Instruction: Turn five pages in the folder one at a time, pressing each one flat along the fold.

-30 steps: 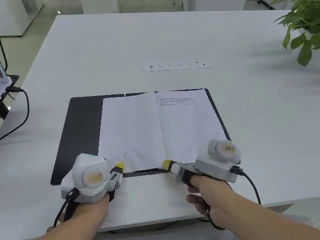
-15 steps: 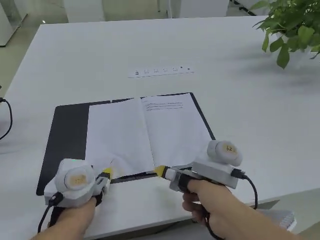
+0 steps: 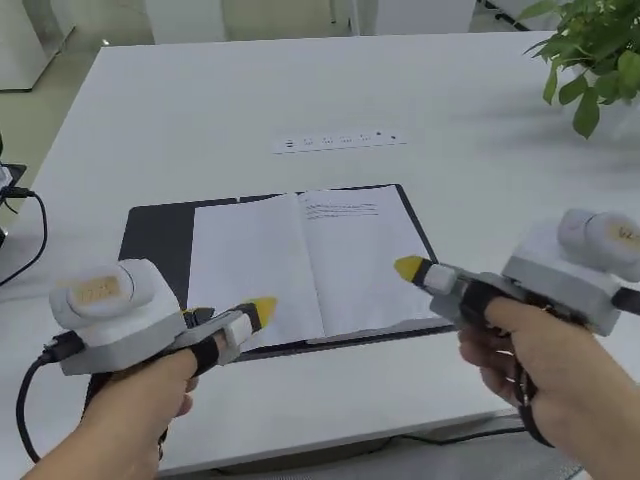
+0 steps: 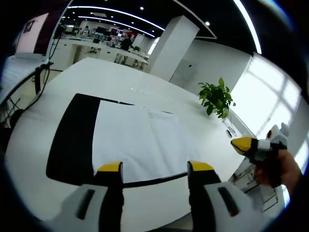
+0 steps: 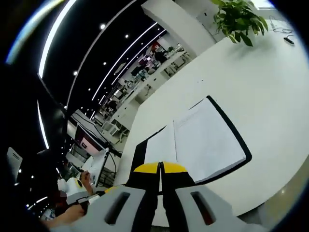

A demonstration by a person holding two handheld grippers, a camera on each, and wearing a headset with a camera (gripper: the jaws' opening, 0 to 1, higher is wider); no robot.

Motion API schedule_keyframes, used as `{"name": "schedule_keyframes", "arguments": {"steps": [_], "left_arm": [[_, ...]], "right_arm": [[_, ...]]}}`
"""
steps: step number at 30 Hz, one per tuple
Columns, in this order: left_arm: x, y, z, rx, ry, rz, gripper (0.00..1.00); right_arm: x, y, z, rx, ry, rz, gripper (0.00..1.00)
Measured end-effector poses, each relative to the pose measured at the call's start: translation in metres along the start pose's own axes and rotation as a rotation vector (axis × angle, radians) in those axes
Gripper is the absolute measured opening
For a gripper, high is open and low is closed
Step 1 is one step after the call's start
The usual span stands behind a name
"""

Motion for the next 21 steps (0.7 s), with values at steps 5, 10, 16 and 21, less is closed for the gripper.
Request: {"name": "schedule_keyframes", "arguments": {"steps": [5,10,16,21], "left_arm": [[-0.023,-0.001,-0.014,0.018,0.043,-0.047,0.64],[-0.040,-0.008,-0.025,0.105,0.094,-0.116,0.78],[-0.046,-0.014,-0.025,0.177,0.078,-0.148,0.96],[-0.048,-0.019,-0.023,0.258,0.042,-0.157,0.99]], "right_arm": [[-0.016,0.006,-0.006,-0.089,-0.012,0.088,0.03],[-0.025,0.018,-0.012,-0.207,0.012,0.182,0.30],[-0.033,0.032,-0.013,-0.431,-0.028,0.291,0.63],[-0.034,0.033,-0.016,-0.514,0.001,0.304,0.89]]}}
Point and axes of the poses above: the centre of the closed fingertips' face, and the gripper's own axes: x roughly forward along the fingers, y roughly to its right, z roughly out of its underside, the point moved 7 cm from there along -x, roughly backward along the fingers, and after that the axes turned 2 degrees about -z, right-handed, at the moved point
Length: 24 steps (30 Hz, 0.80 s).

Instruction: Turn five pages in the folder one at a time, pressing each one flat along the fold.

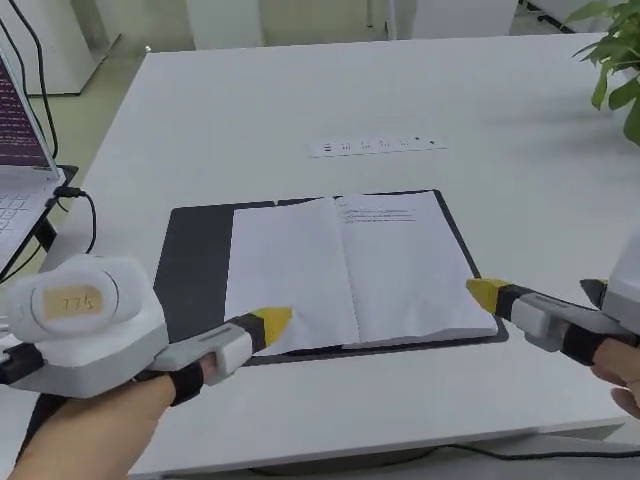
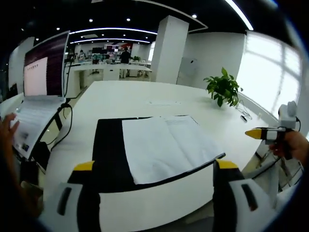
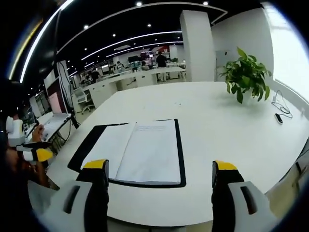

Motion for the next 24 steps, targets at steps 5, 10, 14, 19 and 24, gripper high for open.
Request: {"name": "schedule_keyframes", "arguments": {"steps": [5,10,14,19,24], "left_arm": [[0.000,-0.002,0.001,0.054,-0.011,-0.011,0.99],[0.001,-0.005,0.001,0.060,-0.015,-0.025,0.99],[0.002,-0.006,0.001,0.050,-0.022,-0.033,0.99],[0.006,0.001,-0.002,0.048,-0.008,-0.036,0.99],[0.015,0.015,-0.002,0.039,-0.009,-0.024,0.99]], "right_arm": [[0.001,0.001,-0.002,-0.013,0.015,-0.016,0.95],[0.001,0.004,-0.011,-0.039,0.053,-0.016,1.00],[0.004,0.011,-0.011,-0.028,0.051,-0.026,1.00],[0.005,0.015,-0.006,-0.028,0.039,-0.039,1.00],[0.005,0.021,-0.002,-0.010,0.034,-0.047,1.00]]}}
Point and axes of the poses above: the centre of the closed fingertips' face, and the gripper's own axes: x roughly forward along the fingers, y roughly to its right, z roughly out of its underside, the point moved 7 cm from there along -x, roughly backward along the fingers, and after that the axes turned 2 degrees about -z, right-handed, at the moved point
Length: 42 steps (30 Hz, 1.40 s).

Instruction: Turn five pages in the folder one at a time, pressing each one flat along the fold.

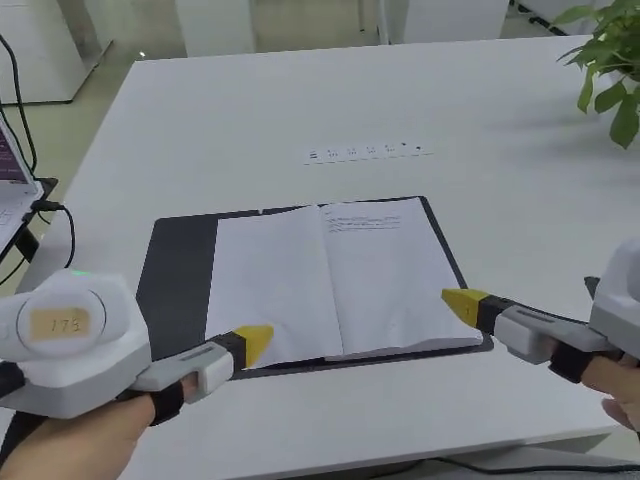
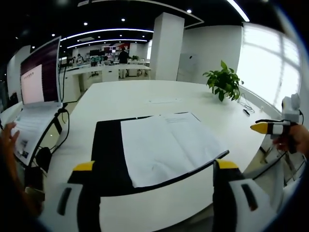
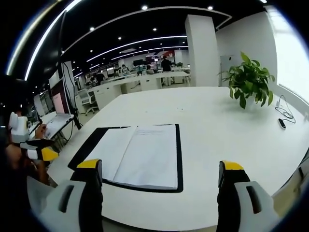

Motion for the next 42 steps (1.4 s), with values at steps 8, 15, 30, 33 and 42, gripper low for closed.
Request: {"name": "schedule_keyframes", "arguments": {"steps": [8,15,30,33,42], "left_arm": [[0.035,0.047,-0.007,-0.008,0.004,0.101,0.94],[0.071,0.086,-0.004,0.024,-0.026,0.171,0.89],[0.134,0.149,0.024,0.154,-0.080,0.258,0.76],[0.148,0.162,0.030,0.179,-0.081,0.279,0.74],[0.177,0.187,0.040,0.179,-0.071,0.295,0.68]], "right_arm": [[0.001,0.013,0.006,0.030,-0.002,-0.017,0.98],[0.001,0.016,0.012,0.044,0.007,-0.053,0.97],[0.006,0.025,0.021,0.089,0.026,-0.108,0.92],[0.010,0.026,0.024,0.078,0.014,-0.117,0.92],[0.014,0.032,0.028,0.085,0.008,-0.134,0.91]]}}
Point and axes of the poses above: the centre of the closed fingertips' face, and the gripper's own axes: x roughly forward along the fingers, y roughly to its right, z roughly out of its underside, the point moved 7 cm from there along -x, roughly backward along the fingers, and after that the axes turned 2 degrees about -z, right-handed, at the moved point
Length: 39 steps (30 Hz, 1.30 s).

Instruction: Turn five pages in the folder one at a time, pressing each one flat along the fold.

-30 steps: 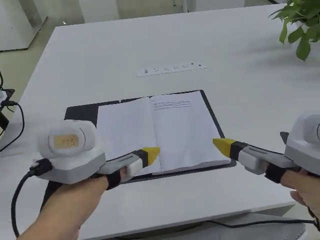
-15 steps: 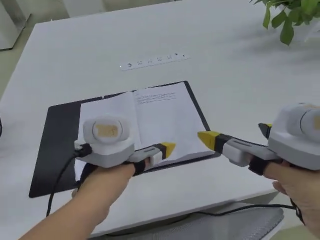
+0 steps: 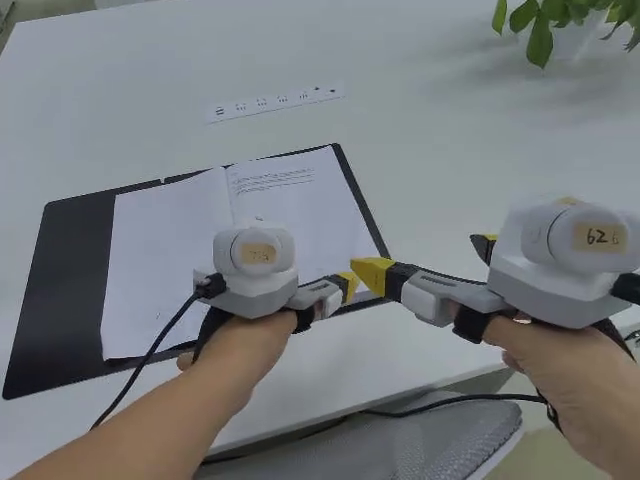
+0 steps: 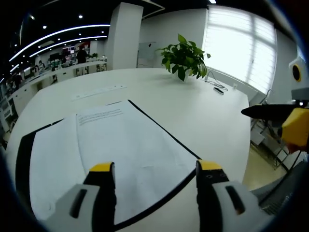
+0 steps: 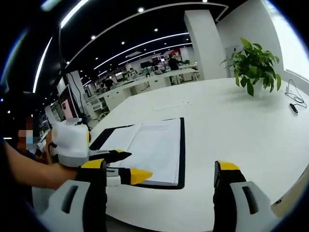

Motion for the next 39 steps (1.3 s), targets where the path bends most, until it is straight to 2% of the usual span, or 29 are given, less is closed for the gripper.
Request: {"name": "schedule_keyframes", "arguments": {"steps": [10,13,14,16,21,29,39], "left_arm": [[0.028,0.010,0.009,-0.001,0.018,-0.027,0.66],[0.033,0.012,0.015,-0.004,0.011,-0.040,0.66],[0.034,0.012,0.019,0.015,0.008,-0.058,0.66],[0.034,0.010,0.022,0.068,0.022,-0.089,0.62],[0.034,0.011,0.025,0.081,0.053,-0.090,0.62],[0.032,0.008,0.028,0.086,0.097,-0.079,0.60],[0.031,-0.002,0.027,0.063,0.117,-0.081,0.46]], "right_arm": [[0.003,0.005,0.005,0.025,-0.012,-0.007,0.91],[0.003,0.005,0.007,0.033,-0.016,-0.008,0.91],[0.004,0.006,0.008,0.034,-0.019,-0.007,0.91],[0.003,0.006,0.009,0.035,-0.024,-0.007,0.91],[0.003,0.008,0.010,0.042,-0.025,-0.006,0.90],[0.002,0.010,0.012,0.050,-0.028,-0.001,0.90],[0.004,0.008,0.016,0.051,-0.042,-0.009,0.89]]}}
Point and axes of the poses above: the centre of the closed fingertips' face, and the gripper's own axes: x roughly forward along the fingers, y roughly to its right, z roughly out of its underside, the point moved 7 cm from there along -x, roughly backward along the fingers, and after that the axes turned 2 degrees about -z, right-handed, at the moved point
